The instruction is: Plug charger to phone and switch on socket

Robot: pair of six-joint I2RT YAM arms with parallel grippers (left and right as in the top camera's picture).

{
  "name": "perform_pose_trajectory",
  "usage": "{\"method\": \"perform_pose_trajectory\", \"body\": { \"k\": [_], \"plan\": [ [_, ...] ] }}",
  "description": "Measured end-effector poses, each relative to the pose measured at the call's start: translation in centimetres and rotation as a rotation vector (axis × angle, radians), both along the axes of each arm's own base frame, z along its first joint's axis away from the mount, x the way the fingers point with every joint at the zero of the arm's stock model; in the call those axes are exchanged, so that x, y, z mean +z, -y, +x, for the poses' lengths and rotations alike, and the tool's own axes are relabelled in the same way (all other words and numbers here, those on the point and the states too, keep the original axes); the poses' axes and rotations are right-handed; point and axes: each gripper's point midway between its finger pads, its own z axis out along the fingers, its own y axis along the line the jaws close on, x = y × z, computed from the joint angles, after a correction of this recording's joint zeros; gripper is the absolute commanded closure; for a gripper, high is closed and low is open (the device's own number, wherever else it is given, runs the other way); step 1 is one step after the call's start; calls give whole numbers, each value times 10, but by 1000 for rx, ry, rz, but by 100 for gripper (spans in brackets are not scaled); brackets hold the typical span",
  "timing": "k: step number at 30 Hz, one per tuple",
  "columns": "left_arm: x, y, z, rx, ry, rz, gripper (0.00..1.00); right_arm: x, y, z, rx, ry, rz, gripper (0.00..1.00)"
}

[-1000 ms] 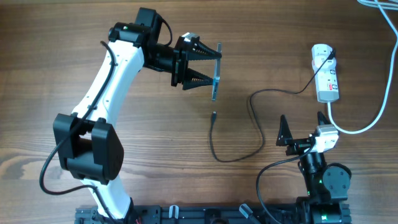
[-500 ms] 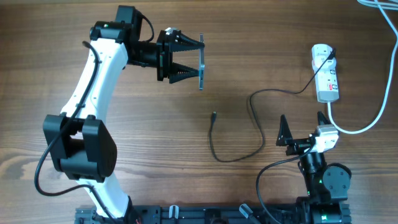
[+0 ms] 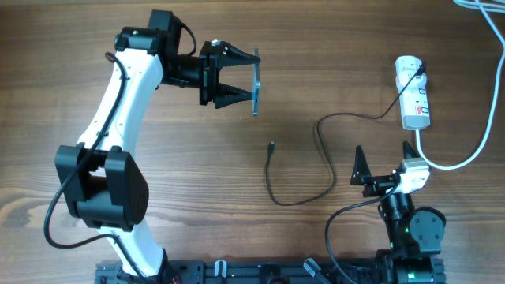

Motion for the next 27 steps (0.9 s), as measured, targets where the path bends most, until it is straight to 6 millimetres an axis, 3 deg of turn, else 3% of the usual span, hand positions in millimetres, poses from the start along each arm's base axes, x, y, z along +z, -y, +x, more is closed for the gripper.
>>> {"method": "perform_pose_trajectory", "body": {
  "k": [12,27],
  "plan": [
    [0,-1,-10,0,-120,17,42,0,0,0,0,0,0,0],
    [0,-1,-10,0,-124,17,43,0,0,0,0,0,0,0]
  ]
}}
